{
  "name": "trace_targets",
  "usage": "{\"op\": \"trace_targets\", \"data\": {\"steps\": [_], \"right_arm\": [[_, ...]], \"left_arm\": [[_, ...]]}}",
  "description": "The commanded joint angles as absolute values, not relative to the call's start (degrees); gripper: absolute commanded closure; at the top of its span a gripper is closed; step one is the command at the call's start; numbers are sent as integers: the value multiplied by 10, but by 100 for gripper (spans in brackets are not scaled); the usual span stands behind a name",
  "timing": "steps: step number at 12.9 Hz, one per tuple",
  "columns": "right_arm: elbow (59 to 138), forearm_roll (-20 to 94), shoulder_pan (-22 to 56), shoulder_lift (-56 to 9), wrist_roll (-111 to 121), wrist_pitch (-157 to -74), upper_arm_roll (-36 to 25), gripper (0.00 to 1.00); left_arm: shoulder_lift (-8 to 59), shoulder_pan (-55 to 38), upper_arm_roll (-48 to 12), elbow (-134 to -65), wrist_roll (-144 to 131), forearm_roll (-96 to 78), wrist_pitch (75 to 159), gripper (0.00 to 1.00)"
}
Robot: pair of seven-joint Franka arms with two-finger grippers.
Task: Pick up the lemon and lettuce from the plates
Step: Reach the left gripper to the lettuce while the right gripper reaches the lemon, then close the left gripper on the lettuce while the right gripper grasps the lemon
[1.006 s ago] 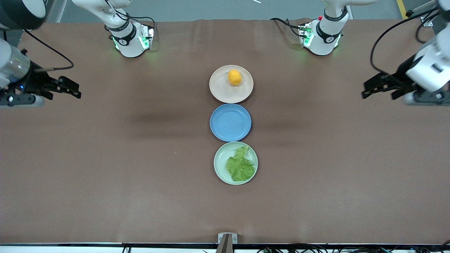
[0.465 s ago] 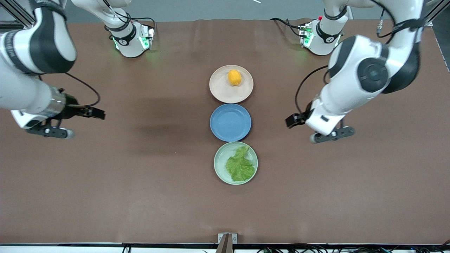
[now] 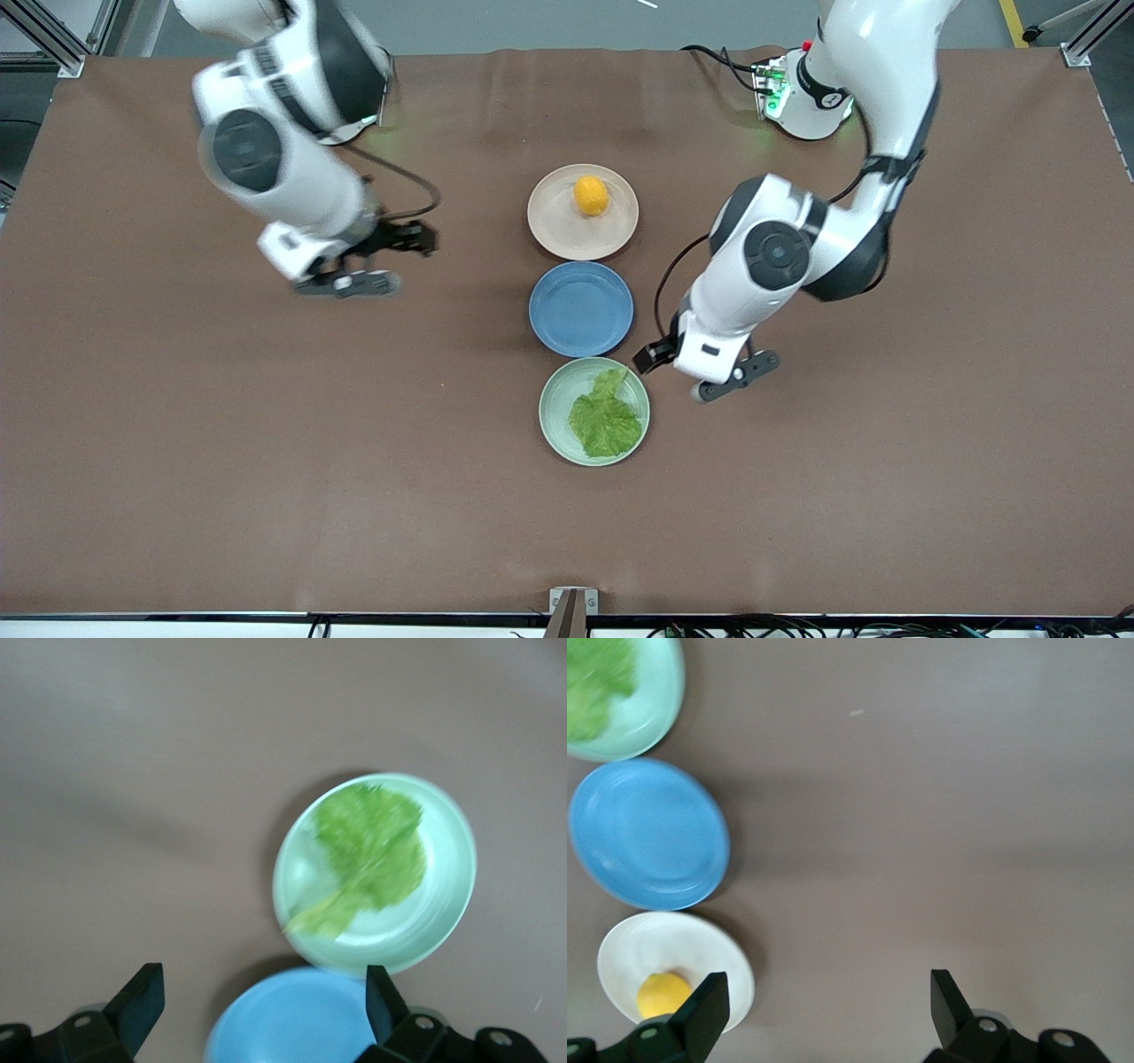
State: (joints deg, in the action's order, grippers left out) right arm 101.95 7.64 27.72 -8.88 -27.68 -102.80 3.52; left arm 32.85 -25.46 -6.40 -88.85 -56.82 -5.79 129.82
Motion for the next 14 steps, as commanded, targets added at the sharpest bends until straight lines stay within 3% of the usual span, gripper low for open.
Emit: {"op": "trace_targets", "data": {"steps": [1,3,8,11,14], "right_arm": [[1077,81,364,-82,-318,-1101,28,0],[1089,82,425,-100,-368,-1145,28,0],[1150,77,561,-158,-509,-1350,26,0],[1150,33,613,-199,-562,-1377,24,0],[1150,-17,642,-228,-605,-1384,24,0]], "left_arm": [[405,-274,-57,-841,-669,-47,1391,0],[441,-287,-52,-824,-707,-46,1429,0],[472,-304,-40,-824,-762,-40,1492,0],[488,-308,-37,-824,-763,-40,1496,1],[492,-313,-37,-824,-763,-40,1510,16]]}}
